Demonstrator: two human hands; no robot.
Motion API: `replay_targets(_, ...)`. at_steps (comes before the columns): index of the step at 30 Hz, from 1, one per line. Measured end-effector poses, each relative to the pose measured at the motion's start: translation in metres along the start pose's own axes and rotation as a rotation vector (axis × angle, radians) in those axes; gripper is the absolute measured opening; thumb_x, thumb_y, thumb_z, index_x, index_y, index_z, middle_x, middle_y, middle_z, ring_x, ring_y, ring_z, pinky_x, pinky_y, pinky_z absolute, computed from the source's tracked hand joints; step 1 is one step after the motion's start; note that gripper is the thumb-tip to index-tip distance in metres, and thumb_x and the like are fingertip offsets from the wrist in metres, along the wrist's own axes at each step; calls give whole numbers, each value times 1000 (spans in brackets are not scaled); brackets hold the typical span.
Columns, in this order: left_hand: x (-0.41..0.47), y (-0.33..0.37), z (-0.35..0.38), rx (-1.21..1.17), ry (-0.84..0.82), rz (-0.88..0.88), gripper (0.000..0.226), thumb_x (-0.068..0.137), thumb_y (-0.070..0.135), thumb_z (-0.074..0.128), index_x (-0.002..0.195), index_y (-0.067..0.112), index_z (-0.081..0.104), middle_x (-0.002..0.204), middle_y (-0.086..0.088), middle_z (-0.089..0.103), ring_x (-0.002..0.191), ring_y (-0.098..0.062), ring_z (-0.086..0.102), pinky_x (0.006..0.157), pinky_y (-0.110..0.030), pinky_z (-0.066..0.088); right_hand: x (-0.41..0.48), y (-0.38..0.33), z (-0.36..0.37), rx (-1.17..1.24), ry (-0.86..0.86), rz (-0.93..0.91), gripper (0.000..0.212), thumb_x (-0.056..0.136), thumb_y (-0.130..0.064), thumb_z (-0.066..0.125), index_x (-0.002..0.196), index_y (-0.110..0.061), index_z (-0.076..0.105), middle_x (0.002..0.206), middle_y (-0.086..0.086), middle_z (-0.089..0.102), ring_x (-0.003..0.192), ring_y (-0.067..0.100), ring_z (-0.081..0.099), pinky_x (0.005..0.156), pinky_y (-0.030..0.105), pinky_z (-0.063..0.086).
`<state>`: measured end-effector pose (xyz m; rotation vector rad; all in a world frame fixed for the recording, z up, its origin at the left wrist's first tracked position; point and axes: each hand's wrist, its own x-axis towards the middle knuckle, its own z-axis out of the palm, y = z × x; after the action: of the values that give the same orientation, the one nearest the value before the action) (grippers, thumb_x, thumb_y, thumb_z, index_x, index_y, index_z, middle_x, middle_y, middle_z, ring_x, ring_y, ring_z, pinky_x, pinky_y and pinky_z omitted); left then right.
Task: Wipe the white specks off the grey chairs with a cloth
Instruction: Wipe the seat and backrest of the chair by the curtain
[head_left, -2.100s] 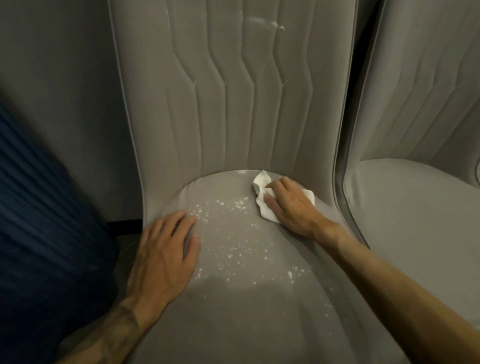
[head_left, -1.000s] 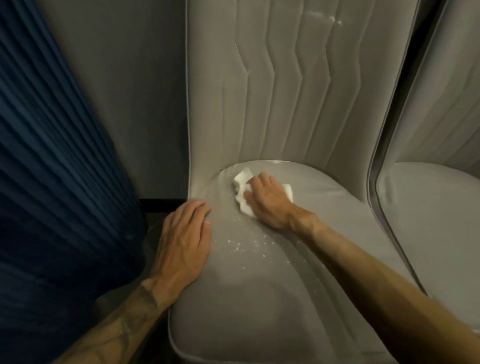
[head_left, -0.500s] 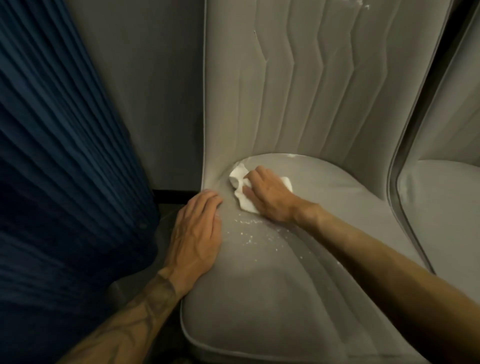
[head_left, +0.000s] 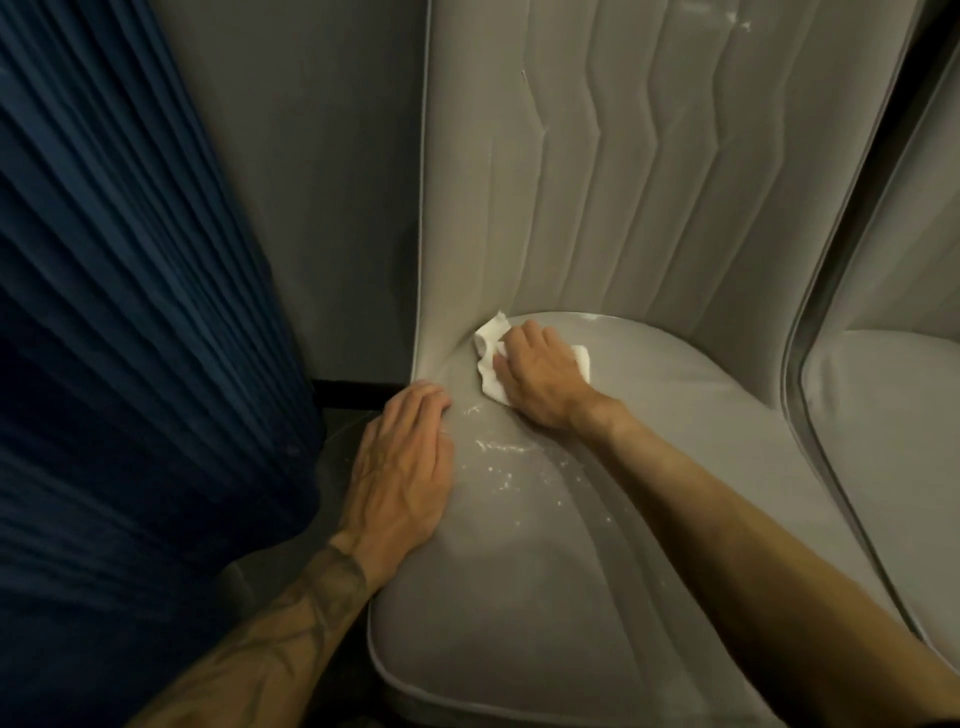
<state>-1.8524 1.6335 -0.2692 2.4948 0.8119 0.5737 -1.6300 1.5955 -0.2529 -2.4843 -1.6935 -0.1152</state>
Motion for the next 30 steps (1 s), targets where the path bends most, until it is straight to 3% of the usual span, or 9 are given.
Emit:
replay_targets(5, 2, 0, 1, -102, 27, -47, 19, 107, 15, 43, 122, 19, 54, 129, 2, 56, 120, -17, 51, 101, -36, 42, -51, -24, 1, 233, -27, -300, 30, 104, -37, 34, 101, -10, 49, 101, 11, 50, 85, 27, 45, 84, 37, 34)
replay_targets(7, 2, 0, 2, -74, 17, -54, 26, 106, 16, 42, 129, 16, 54, 135, -3, 56, 125, -21, 52, 105, -38, 42, -44, -3, -8, 184, -48, -271, 30, 105, -35, 35, 103, -8, 49, 103, 13, 50, 88, 30, 46, 87, 39, 34)
replay_targets(12, 1, 2, -1, -36, -13, -48, 43, 102, 27, 34, 137, 11, 53, 145, -7, 54, 135, -25, 50, 111, -44, 41, -28, 51, -17, 64, -12, 85, 33, 106, -32, 34, 110, -3, 50, 113, 19, 52, 103, 36, 48, 95, 41, 31)
replay_targets(14, 2, 2, 0, -31, -3, -39, 41, 102, 27, 34, 135, 11, 54, 144, -7, 54, 135, -26, 50, 110, -44, 41, -47, 39, -9, 93, 34, 14, 31, 105, -34, 34, 104, -7, 49, 106, 16, 52, 95, 34, 48, 90, 43, 34)
replay_targets(18, 2, -1, 1, 1, -8, -22, 42, 102, 27, 35, 133, 10, 57, 144, -9, 55, 135, -28, 50, 110, -46, 41, -80, 44, -18, 167, -46, -154, 31, 104, -39, 35, 98, -12, 48, 98, 9, 50, 84, 24, 44, 81, 35, 32)
replay_targets(22, 1, -1, 2, 20, -11, 11, 48, 102, 33, 28, 131, 9, 58, 144, -11, 56, 135, -30, 51, 110, -47, 42, -83, 105, -36, 123, -19, 214, 32, 105, -30, 39, 105, -1, 51, 109, 21, 53, 102, 36, 50, 95, 42, 34)
replay_targets(24, 2, -2, 3, 20, -6, 17, 48, 102, 33, 28, 131, 9, 58, 143, -11, 57, 134, -30, 51, 110, -47, 43, -85, 102, -34, 95, 9, 348, 33, 106, -29, 37, 108, 1, 51, 112, 24, 52, 105, 38, 49, 97, 45, 34)
replay_targets(26, 2, -3, 4, 21, 2, 21, 46, 102, 31, 30, 130, 9, 58, 142, -11, 57, 133, -30, 51, 108, -48, 44, -93, 76, -24, 84, 31, 302, 32, 105, -29, 37, 108, -1, 52, 111, 23, 53, 102, 38, 48, 95, 47, 34)
replay_targets(30, 3, -5, 4, 15, 1, 25, 42, 102, 29, 32, 128, 9, 58, 142, -10, 56, 133, -30, 50, 107, -49, 44, -132, 52, -28, 235, 3, 26, 22, 105, -37, 35, 92, -20, 41, 97, 8, 49, 85, 24, 43, 83, 35, 32)
